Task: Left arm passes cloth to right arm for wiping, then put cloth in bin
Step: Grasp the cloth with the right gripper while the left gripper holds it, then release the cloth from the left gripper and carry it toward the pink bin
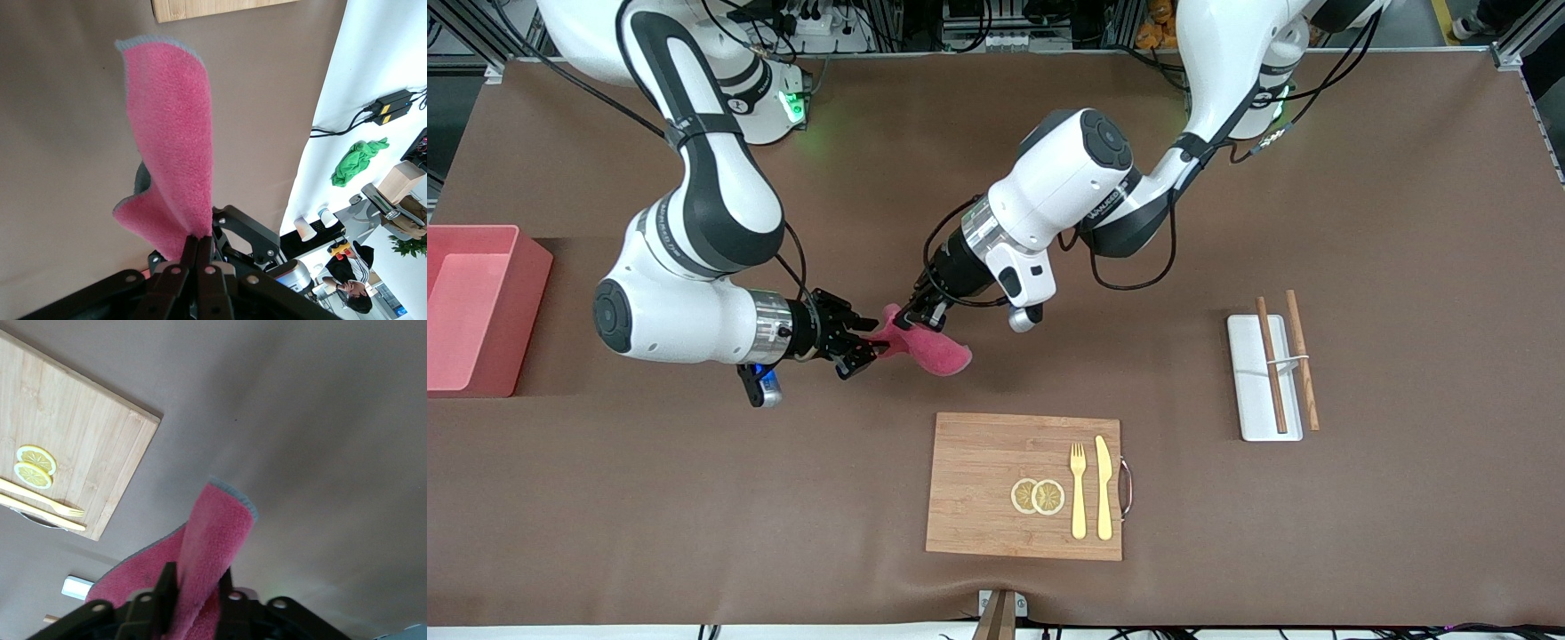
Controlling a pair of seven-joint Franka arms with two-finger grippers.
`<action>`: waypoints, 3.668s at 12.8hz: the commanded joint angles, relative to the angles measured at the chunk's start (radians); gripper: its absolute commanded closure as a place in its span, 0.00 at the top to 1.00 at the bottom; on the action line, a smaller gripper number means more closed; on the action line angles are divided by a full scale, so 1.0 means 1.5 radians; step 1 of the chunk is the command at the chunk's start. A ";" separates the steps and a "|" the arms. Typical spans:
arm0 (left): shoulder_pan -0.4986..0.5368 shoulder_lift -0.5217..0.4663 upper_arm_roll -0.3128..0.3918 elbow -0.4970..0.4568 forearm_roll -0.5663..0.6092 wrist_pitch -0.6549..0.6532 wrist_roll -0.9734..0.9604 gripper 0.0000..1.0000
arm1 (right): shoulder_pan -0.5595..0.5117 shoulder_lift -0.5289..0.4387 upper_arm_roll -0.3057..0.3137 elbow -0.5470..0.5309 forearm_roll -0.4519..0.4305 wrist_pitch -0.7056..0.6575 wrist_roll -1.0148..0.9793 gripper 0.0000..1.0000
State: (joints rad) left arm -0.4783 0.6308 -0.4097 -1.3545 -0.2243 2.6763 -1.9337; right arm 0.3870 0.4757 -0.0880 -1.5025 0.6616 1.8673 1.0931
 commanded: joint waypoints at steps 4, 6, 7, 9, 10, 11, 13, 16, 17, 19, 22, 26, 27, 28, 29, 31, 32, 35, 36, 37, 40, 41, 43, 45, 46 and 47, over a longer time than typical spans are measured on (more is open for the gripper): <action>-0.002 0.005 0.001 0.018 -0.013 0.004 -0.008 0.65 | -0.032 -0.022 -0.003 0.010 -0.049 -0.033 -0.130 0.00; 0.002 -0.013 0.007 0.016 -0.006 -0.011 -0.005 1.00 | -0.032 -0.029 -0.002 0.018 -0.122 -0.042 -0.163 0.00; 0.005 -0.023 0.011 0.016 -0.003 -0.034 0.002 1.00 | -0.030 -0.029 -0.001 0.019 -0.151 -0.042 -0.168 0.00; 0.013 -0.063 0.032 0.006 0.059 -0.055 0.006 1.00 | -0.028 -0.027 -0.001 0.011 -0.191 -0.045 -0.193 0.00; 0.026 -0.076 0.033 0.005 0.103 -0.094 0.010 1.00 | -0.027 -0.023 -0.001 0.006 -0.192 -0.046 -0.202 0.00; 0.046 -0.089 0.030 0.005 0.141 -0.147 0.024 1.00 | -0.027 -0.020 -0.001 -0.005 -0.192 -0.046 -0.217 0.00; 0.087 -0.121 0.026 0.005 0.142 -0.271 0.136 1.00 | -0.045 -0.009 -0.003 -0.042 -0.199 -0.037 -0.294 0.00; 0.137 -0.170 0.025 0.003 0.139 -0.394 0.286 1.00 | -0.119 0.070 -0.004 -0.078 -0.208 0.056 -0.378 0.00; 0.156 -0.190 0.025 0.003 0.139 -0.453 0.359 1.00 | -0.153 0.092 -0.010 -0.082 -0.235 0.083 -0.391 0.00; 0.186 -0.214 0.025 0.003 0.124 -0.535 0.482 1.00 | -0.227 0.123 -0.009 -0.083 -0.299 0.139 -0.433 0.00; 0.240 -0.241 0.026 0.003 0.127 -0.622 0.592 1.00 | -0.303 0.127 -0.010 -0.078 -0.382 0.152 -0.549 0.00; 0.320 -0.275 0.026 0.003 0.134 -0.728 0.767 1.00 | -0.376 0.109 -0.013 -0.076 -0.446 0.135 -0.677 0.00; 0.342 -0.284 0.026 0.004 0.134 -0.747 0.812 1.00 | -0.397 0.093 -0.015 -0.073 -0.462 0.117 -0.700 0.00; 0.358 -0.300 0.027 0.003 0.133 -0.756 0.851 1.00 | -0.410 0.081 -0.016 -0.071 -0.482 0.099 -0.716 0.00; 0.375 -0.305 0.028 0.004 0.134 -0.769 0.890 1.00 | -0.419 0.058 -0.017 -0.069 -0.506 0.075 -0.735 0.00; 0.415 -0.320 0.031 0.005 0.133 -0.781 0.967 1.00 | -0.435 0.014 -0.017 -0.061 -0.565 0.023 -0.755 0.00; 0.435 -0.325 0.031 0.006 0.133 -0.785 0.994 1.00 | -0.435 -0.003 -0.017 -0.059 -0.605 0.006 -0.756 0.00; 0.459 -0.344 0.034 0.007 0.133 -0.810 1.004 1.00 | -0.442 -0.001 -0.017 -0.063 -0.655 0.006 -0.750 0.00; 0.463 -0.352 0.035 0.003 0.136 -0.814 1.004 1.00 | -0.450 0.014 -0.015 -0.063 -0.649 0.013 -0.748 0.00; 0.475 -0.353 0.035 0.004 0.137 -0.814 1.011 1.00 | -0.450 0.036 -0.014 -0.065 -0.643 0.037 -0.745 0.00; 0.497 -0.360 0.035 0.000 0.139 -0.823 1.045 1.00 | -0.436 0.098 -0.012 -0.067 -0.562 0.125 -0.745 0.00; 0.489 -0.371 0.055 -0.014 0.140 -0.821 1.059 1.00 | -0.423 0.105 -0.012 -0.067 -0.529 0.132 -0.740 0.00; 0.433 -0.386 0.125 -0.042 0.141 -0.819 1.063 1.00 | -0.383 0.112 -0.012 -0.066 -0.475 0.133 -0.700 0.00; 0.363 -0.399 0.212 -0.061 0.141 -0.819 1.107 1.00 | -0.328 0.124 -0.012 -0.066 -0.403 0.150 -0.646 0.00; 0.347 -0.403 0.229 -0.067 0.141 -0.819 1.115 1.00 | -0.304 0.128 -0.012 -0.065 -0.367 0.152 -0.616 0.00; 0.344 -0.413 0.233 -0.082 0.141 -0.818 1.117 1.00 | -0.275 0.128 -0.012 -0.063 -0.338 0.152 -0.572 0.00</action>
State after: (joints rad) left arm 0.0744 0.0707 -0.0963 -1.4118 -0.0269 1.4471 -0.2834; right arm -0.0903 0.6518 -0.0978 -1.6167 0.0810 2.0928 0.1413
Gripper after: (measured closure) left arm 0.000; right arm 0.978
